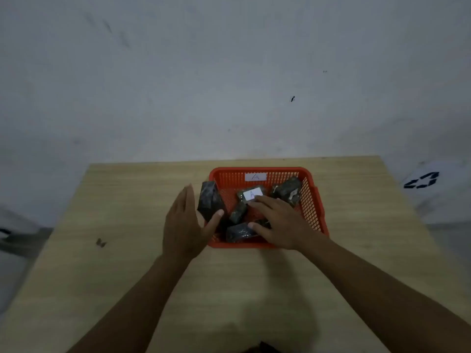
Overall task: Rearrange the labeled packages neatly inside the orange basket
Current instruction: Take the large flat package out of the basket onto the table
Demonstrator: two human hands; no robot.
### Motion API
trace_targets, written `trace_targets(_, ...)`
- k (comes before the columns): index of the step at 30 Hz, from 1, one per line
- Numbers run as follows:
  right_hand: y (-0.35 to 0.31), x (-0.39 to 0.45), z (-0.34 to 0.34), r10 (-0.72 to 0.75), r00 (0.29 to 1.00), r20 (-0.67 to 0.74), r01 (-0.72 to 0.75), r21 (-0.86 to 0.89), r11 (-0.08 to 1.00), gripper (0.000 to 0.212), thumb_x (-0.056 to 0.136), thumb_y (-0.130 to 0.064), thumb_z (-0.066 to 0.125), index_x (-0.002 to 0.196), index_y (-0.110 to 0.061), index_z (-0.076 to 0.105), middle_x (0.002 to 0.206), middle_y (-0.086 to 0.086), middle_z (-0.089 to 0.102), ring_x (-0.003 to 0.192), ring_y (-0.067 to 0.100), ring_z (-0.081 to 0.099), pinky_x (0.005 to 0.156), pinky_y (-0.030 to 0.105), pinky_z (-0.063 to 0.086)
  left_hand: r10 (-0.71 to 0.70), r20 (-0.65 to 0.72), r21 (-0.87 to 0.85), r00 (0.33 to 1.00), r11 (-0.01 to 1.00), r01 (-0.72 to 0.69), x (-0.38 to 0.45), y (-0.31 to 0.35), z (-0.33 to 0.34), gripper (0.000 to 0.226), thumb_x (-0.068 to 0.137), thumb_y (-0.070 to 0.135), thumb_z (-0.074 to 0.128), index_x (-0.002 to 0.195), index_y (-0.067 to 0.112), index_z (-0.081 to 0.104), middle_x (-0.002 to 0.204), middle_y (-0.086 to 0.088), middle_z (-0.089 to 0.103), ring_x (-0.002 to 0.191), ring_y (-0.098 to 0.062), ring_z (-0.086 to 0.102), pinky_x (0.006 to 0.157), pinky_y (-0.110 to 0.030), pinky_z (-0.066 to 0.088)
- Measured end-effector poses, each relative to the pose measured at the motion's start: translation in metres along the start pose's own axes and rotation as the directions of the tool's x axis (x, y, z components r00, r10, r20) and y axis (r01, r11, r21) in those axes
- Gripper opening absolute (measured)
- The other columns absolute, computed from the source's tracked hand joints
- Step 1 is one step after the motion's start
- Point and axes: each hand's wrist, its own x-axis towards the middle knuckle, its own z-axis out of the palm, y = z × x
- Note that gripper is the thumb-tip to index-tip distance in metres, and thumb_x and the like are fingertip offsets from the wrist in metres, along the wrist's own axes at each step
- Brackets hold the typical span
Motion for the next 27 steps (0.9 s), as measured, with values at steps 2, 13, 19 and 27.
trace_targets(2, 0.001, 0.000, 0.005, -0.001, 0.999, 0.052, 0.002, -0.026, 1.000, 0.065, 0.094, -0.058, 0.048, 0.150, -0.027, 0.036, 0.157, -0.003, 0.035, 0.143, 0.017, 0.031, 0.119, 0.040, 0.024, -0.091, 0.042, -0.057, 0.995, 0.994, 0.093, -0.010, -0.006, 0.009, 0.102, 0.083, 0.065, 0.056, 0.152, 0.005, 0.011, 0.158, -0.017, 0.024, 0.145, -0.029, 0.027, 0.108, -0.046, 0.039)
trace_targets(13, 0.009, -0.004, 0.038, 0.002, 0.996, 0.092, 0.006, -0.088, 0.996, 0.059, 0.091, -0.047, 0.060, 0.144, -0.028, 0.045, 0.144, -0.001, 0.052, 0.137, 0.020, 0.042, 0.119, 0.049, 0.015, -0.325, 0.355, -0.171, 0.877, 0.899, 0.402, -0.009, -0.030, 0.065, 0.080, 0.090, 0.048, 0.056, 0.149, 0.005, 0.023, 0.131, -0.020, 0.058, 0.114, -0.038, 0.059, 0.090, -0.042, 0.051)
trace_targets(19, 0.013, -0.010, 0.025, 0.026, 0.999, -0.048, -0.022, 0.085, 0.996, 0.056, 0.093, -0.045, 0.059, 0.140, -0.018, 0.051, 0.132, 0.005, 0.061, 0.121, 0.022, 0.056, 0.107, 0.047, 0.040, -0.349, 0.395, -0.213, 0.849, 0.865, 0.455, -0.004, -0.023, 0.081, 0.021, 0.098, 0.025, 0.044, 0.097, 0.009, 0.057, 0.090, -0.008, 0.064, 0.089, -0.032, 0.063, 0.071, -0.030, 0.039)
trace_targets(27, 0.012, -0.020, -0.004, 0.356, 0.875, -0.327, -0.131, 0.548, 0.826, 0.042, 0.095, -0.025, 0.064, 0.134, -0.012, 0.059, 0.111, -0.011, 0.063, 0.098, -0.008, 0.056, 0.083, 0.003, 0.043, -0.403, 0.357, -0.233, 0.843, 0.835, 0.498, -0.003, -0.021, 0.087, 0.018, 0.094, 0.014, 0.043, 0.087, 0.003, 0.055, 0.090, -0.020, 0.062, 0.077, -0.029, 0.053, 0.069, -0.033, 0.036)
